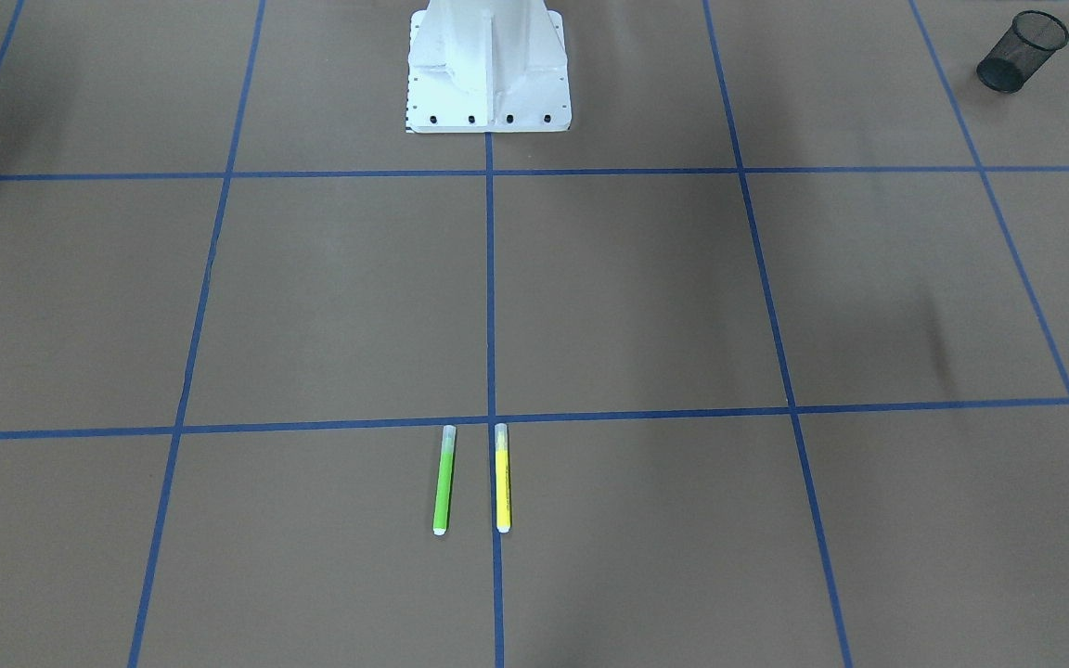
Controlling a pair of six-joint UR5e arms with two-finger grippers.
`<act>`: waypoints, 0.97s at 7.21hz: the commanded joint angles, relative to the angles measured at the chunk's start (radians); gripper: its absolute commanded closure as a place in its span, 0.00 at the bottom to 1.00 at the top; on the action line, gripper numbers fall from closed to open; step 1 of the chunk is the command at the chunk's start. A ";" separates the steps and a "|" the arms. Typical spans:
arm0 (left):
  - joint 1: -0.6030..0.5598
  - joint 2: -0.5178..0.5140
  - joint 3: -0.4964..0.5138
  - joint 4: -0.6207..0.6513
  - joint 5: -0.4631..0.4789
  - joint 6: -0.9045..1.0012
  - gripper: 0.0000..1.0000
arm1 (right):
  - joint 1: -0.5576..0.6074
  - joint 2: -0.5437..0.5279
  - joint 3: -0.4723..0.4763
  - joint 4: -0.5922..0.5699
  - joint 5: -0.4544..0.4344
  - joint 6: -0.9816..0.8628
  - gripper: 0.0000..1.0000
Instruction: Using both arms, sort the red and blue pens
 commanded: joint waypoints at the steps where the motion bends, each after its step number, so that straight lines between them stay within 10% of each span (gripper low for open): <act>1: -0.069 0.052 0.084 0.013 -0.003 0.003 1.00 | 0.000 0.136 -0.002 0.127 -0.003 0.188 0.01; 4: -0.236 0.186 0.159 0.031 -0.004 0.003 1.00 | -0.044 0.200 -0.037 0.448 0.067 0.464 0.01; 7: -0.339 0.226 0.153 0.354 -0.027 0.171 1.00 | -0.127 0.348 -0.101 0.467 0.148 0.525 0.01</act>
